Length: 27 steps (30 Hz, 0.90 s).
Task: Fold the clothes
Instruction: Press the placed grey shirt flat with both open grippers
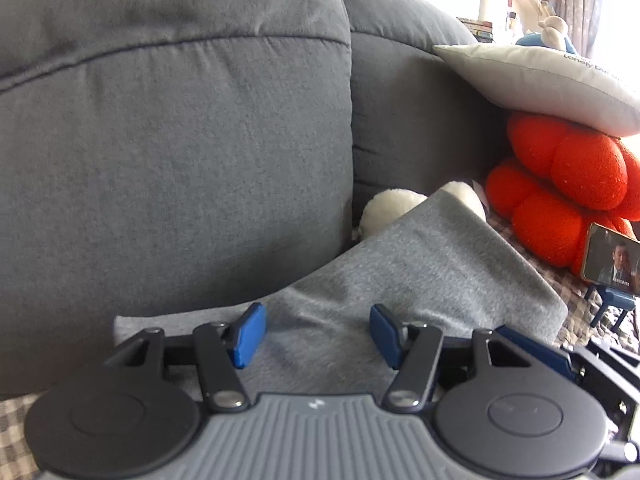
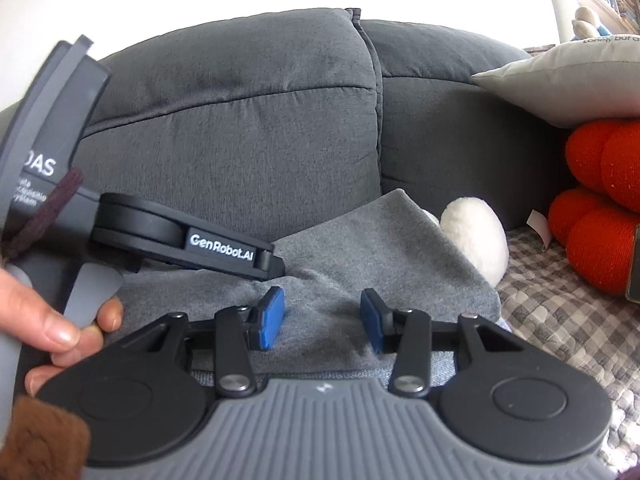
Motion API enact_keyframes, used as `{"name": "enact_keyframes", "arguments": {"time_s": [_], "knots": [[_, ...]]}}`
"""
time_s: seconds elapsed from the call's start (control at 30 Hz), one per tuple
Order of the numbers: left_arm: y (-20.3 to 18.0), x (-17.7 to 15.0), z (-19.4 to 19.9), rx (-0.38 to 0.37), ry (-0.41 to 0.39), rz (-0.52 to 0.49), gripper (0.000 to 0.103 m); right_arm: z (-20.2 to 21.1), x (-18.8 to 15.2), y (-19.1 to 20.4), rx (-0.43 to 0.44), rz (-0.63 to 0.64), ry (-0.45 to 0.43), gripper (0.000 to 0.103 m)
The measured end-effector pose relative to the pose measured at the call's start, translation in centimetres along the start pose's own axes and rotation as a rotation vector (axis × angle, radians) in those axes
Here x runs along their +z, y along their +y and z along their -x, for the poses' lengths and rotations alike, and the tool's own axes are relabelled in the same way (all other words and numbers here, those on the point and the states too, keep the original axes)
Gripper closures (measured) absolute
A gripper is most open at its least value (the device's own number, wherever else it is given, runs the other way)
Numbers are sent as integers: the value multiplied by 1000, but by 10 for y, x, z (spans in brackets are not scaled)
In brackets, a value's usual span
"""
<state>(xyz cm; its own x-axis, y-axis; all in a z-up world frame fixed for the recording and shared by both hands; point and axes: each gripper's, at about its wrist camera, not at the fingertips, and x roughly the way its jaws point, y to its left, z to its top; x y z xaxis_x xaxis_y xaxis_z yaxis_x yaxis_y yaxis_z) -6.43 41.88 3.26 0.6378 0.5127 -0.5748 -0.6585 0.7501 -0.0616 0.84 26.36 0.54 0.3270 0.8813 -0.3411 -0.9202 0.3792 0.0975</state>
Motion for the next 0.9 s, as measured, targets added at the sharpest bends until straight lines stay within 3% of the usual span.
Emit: {"name": "enact_keyframes", "arguments": {"time_s": [0.13, 0.27, 0.5, 0.67, 0.73, 0.9], "knots": [[3, -11, 26, 1, -43, -18, 44, 11, 5, -6, -28, -39, -23, 46], [8, -31, 39, 10, -90, -47, 43, 9, -1, -15, -68, -83, -7, 46], [8, -30, 55, 13, -96, -50, 43, 8, -2, -30, -89, -148, 5, 43], [8, -47, 66, 5, -126, -83, 43, 4, -5, -37, -112, -188, 17, 39], [12, -49, 65, -5, -126, -70, 43, 3, -6, -40, -119, -205, 22, 34], [13, -46, 78, -1, -123, -46, 43, 9, -3, -42, -123, -214, 10, 33]]}}
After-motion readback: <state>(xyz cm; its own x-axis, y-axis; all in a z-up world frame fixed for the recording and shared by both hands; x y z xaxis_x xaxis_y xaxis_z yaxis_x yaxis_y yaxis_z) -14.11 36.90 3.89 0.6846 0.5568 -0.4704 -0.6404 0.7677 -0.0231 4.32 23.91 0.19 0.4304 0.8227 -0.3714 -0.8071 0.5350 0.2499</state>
